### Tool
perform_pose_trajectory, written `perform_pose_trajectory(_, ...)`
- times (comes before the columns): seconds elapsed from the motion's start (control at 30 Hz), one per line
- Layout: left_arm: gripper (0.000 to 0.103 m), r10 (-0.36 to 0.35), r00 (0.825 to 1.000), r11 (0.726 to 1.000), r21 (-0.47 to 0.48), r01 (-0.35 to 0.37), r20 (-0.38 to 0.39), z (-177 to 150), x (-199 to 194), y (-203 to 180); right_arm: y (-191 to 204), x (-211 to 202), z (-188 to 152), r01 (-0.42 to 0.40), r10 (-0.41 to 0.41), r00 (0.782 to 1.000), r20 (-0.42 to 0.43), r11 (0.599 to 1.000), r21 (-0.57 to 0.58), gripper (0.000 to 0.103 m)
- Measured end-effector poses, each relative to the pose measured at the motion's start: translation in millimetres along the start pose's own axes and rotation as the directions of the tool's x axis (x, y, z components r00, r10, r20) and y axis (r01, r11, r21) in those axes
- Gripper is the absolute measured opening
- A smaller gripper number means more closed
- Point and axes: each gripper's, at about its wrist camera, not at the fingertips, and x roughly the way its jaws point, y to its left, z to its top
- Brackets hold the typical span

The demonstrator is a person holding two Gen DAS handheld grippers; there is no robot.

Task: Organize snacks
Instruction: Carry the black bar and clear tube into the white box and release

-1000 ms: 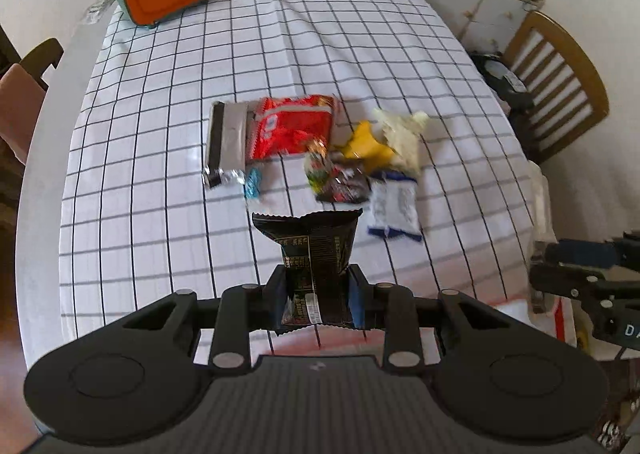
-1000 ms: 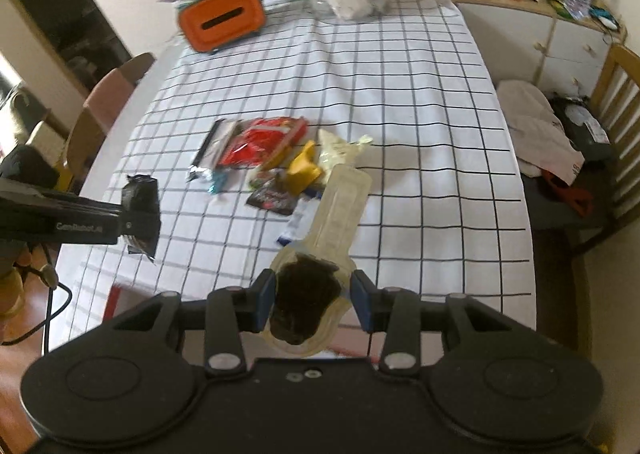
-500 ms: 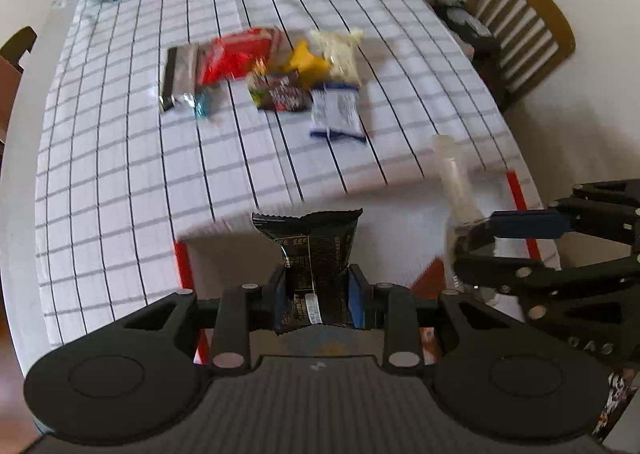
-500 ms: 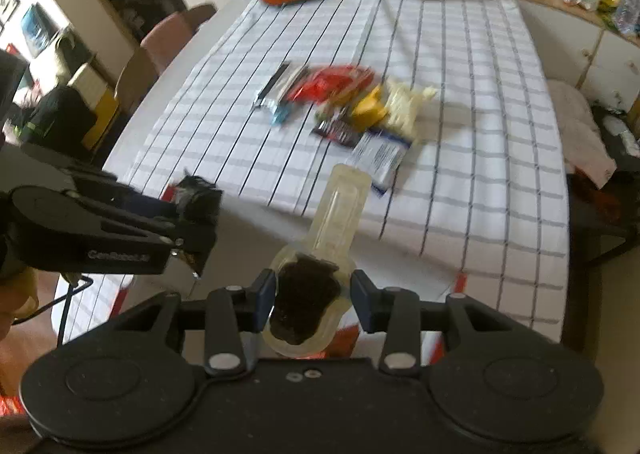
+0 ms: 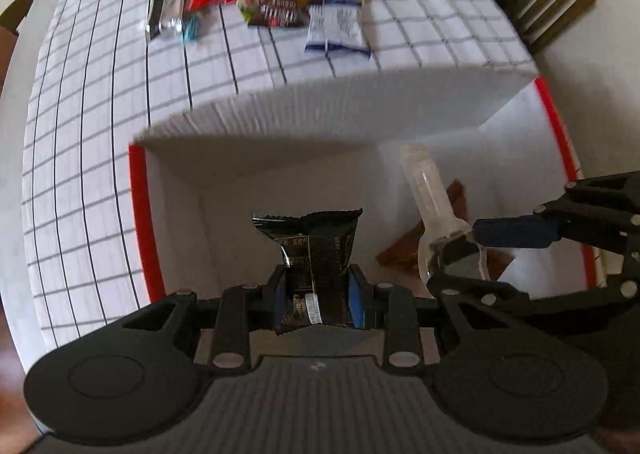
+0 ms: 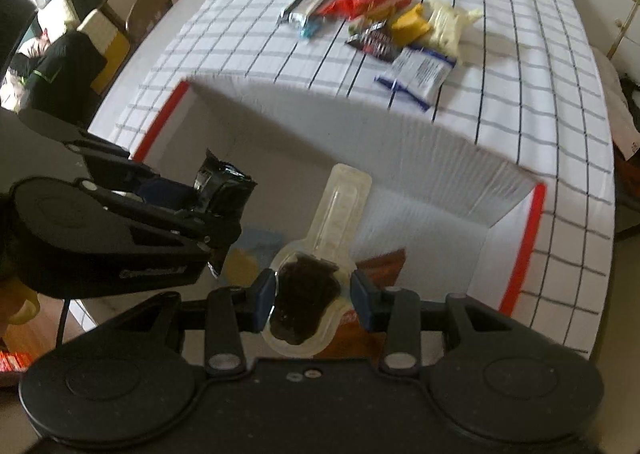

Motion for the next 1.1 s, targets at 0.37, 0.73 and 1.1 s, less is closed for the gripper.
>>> perform_pose_trajectory(0.37, 0.030, 0.043, 0.990, 0.998, -0.039, -0.048, -0.134, 0, 38, 3, 15, 25, -13, -0.005, 0.002, 0.998, -0.064, 0.999, -0.043, 0.040)
perform_pose_trajectory(0.73, 0.031, 0.039, 0.985, 0.999, -0.032, -0.045, -0.170, 2, 50, 2, 24, 37, -13, 0.012, -0.019, 0.996, -0.091, 0.997, -0.075, 0.040)
perform_pose_trajectory(1.1, 0.042, -0.006, 0.989, 0.999, -0.043, -0.001, -0.147, 5, 41, 12, 20, 26, -8, -0.019, 0.014, 0.997, -0.079, 0.998, -0.058, 0.044)
